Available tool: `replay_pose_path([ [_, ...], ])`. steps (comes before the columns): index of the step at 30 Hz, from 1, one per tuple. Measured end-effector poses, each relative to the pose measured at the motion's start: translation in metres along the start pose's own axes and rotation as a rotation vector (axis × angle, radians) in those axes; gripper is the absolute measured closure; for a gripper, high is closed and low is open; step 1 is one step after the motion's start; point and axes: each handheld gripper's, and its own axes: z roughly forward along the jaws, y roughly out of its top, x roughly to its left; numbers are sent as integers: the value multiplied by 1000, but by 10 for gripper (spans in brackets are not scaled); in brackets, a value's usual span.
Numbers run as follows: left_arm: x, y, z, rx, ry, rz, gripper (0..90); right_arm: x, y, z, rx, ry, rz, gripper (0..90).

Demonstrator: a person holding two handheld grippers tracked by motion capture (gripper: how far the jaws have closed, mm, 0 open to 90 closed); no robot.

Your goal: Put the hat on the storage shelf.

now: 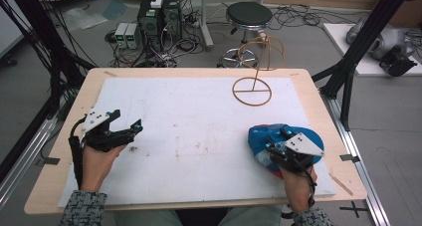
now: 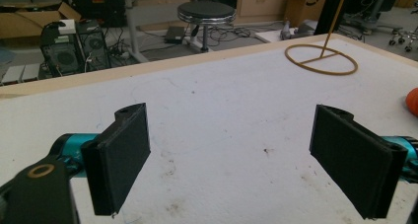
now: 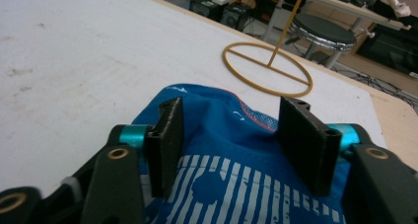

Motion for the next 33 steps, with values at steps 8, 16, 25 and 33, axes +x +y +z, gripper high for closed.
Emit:
replay_pose_path([
  [8,-2,-1,2,9,-6,0,160,-1,-1,-2,15,23,-19,684],
  [16,-2,-2,3,18,-8,0,173,-7,0,-2,19,81,34,855],
  [25,0,-1,-1,1,-13,-10,173,-20,7,-6,-24,120,139,886],
  [33,3,2,-5,-15,-12,-15,173,-36,23,-11,-103,115,225,887],
])
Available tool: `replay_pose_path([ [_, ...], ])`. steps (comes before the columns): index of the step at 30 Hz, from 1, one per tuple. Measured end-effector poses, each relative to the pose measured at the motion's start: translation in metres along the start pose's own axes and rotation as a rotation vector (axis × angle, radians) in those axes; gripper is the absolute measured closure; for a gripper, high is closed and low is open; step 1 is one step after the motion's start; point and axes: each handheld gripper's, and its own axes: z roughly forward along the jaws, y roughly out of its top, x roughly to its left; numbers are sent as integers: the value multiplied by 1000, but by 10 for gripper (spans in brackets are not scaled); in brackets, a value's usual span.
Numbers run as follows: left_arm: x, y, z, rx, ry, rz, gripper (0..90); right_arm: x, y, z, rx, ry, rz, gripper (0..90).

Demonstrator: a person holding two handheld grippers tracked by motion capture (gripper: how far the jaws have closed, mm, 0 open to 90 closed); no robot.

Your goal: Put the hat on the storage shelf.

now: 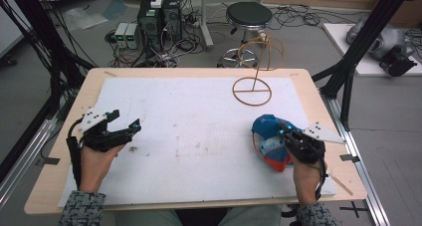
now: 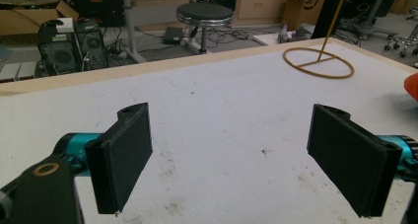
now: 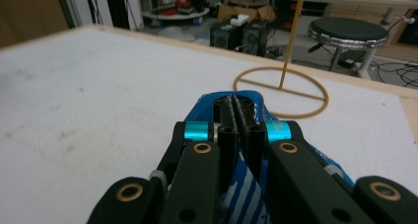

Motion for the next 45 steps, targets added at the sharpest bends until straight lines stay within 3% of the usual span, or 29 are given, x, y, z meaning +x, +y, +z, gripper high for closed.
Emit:
replay_pose_path([
  [4,0,1,-1,-4,1,3,173,-10,13,-1,-56,-7,49,887],
  [17,1,2,-2,-10,0,-1,173,-38,58,-3,-184,-52,86,887],
  [24,1,2,-2,-10,-1,-2,173,-54,84,-6,-265,-72,138,887],
  [30,2,2,-2,-8,-1,-1,173,-65,112,-7,-327,-114,139,887],
  [37,1,2,-2,-6,-4,-1,173,-73,153,12,-332,-143,99,886],
  [45,1,1,-1,1,-9,1,173,-77,189,44,-346,-152,97,886],
])
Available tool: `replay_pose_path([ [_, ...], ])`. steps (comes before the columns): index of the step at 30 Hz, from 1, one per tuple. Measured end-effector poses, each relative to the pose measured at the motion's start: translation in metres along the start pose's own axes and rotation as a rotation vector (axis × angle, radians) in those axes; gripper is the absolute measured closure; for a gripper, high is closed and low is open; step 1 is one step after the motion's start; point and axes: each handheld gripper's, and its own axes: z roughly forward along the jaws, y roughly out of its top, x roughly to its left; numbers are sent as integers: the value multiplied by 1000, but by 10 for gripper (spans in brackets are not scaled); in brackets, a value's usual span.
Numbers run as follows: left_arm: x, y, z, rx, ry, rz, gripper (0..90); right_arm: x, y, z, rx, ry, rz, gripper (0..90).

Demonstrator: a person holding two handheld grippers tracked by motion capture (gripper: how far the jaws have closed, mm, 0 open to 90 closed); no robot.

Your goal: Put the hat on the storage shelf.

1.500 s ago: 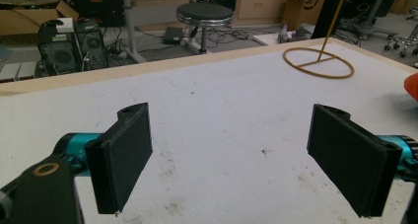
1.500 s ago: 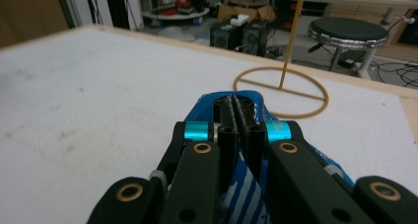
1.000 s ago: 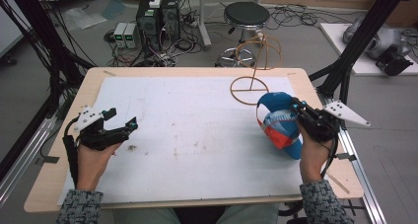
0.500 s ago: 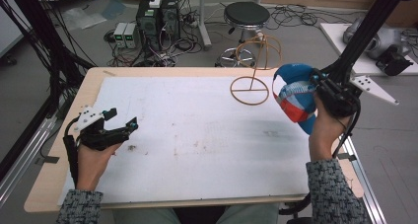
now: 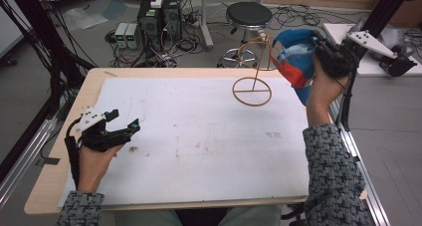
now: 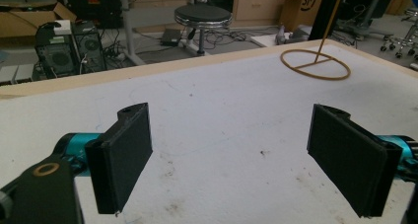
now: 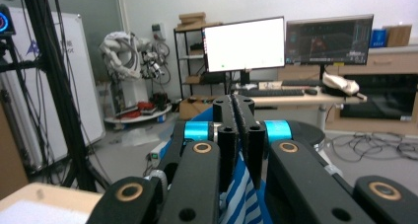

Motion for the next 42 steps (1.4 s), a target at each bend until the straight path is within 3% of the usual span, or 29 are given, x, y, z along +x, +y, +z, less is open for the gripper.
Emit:
replay_pose_path([
  [11,2,-1,0,4,4,-2,173,3,12,46,10,-12,29,886],
  [21,3,-2,0,2,3,-8,175,11,7,76,76,-21,-15,885],
  [32,3,-2,0,3,-2,-8,175,17,1,94,120,-11,-29,885],
  [42,2,-2,1,8,-5,-4,175,38,-16,118,225,25,-100,883],
])
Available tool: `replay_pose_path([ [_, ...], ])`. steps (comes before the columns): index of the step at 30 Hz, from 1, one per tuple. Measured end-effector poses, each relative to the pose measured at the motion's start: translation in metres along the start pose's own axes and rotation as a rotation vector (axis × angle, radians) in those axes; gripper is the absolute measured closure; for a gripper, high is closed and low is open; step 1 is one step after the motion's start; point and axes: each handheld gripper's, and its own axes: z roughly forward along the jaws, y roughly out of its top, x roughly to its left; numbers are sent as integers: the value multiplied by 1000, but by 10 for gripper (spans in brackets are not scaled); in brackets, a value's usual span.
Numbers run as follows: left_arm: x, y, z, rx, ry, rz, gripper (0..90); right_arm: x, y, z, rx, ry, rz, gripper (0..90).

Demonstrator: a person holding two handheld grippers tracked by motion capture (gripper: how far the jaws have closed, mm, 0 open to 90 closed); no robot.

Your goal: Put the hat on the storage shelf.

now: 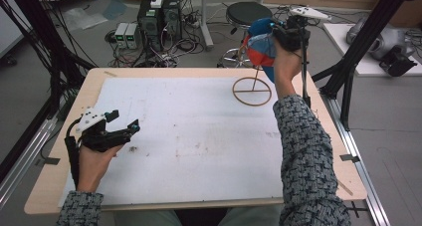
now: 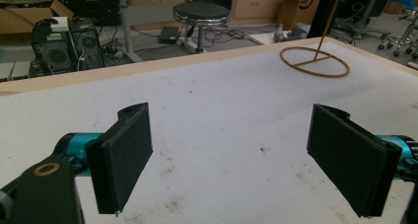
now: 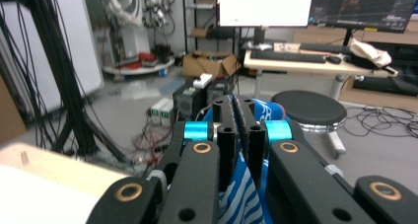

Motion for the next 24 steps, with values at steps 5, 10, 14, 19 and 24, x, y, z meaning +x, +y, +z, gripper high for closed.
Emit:
replay_pose_path([
  [5,0,0,0,0,-4,-1,175,7,-4,10,45,4,-23,882],
  [10,-1,0,1,3,-7,1,175,10,-9,17,89,9,-30,877],
  [14,-2,0,1,6,-13,4,175,12,-11,22,111,14,-38,867],
  [19,-3,-1,2,4,-14,5,175,6,-16,28,137,5,-15,848],
  [24,-4,-1,3,8,-15,6,175,4,-19,32,147,-13,-20,853],
])
